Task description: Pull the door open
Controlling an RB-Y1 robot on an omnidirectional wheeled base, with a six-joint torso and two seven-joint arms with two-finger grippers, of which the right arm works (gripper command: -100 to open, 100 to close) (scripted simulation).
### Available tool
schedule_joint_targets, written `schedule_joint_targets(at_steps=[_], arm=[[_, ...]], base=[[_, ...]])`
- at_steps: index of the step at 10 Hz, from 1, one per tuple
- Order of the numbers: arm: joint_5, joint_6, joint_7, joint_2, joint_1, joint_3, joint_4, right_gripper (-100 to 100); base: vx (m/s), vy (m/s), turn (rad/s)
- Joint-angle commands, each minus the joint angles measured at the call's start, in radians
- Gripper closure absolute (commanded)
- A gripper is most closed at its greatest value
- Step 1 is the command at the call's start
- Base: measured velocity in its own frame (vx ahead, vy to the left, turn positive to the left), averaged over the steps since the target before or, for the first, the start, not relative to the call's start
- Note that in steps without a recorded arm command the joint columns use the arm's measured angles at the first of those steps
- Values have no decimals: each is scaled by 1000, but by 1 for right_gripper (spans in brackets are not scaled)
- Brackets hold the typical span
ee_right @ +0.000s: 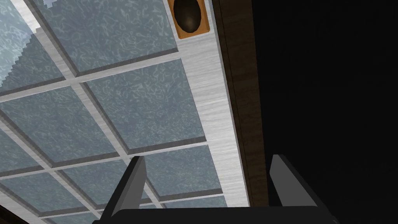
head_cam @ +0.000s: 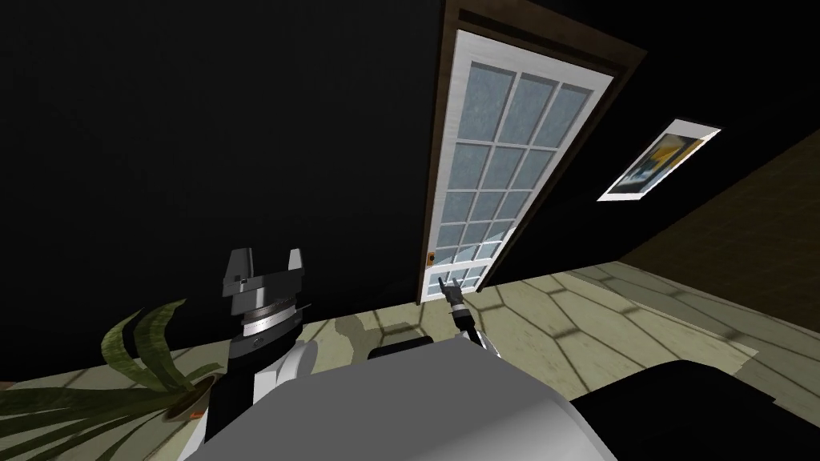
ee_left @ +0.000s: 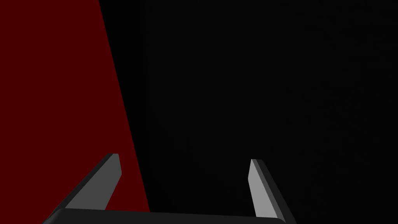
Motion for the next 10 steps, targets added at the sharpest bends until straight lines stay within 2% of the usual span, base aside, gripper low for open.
schedule_joint_targets(at_steps=[1, 10], arm=[[2, -3, 40, -3, -2, 0, 29, -100], [9, -25, 217, -11, -36, -3, 191, -100]], base=[[82, -26, 74], [73, -33, 75]])
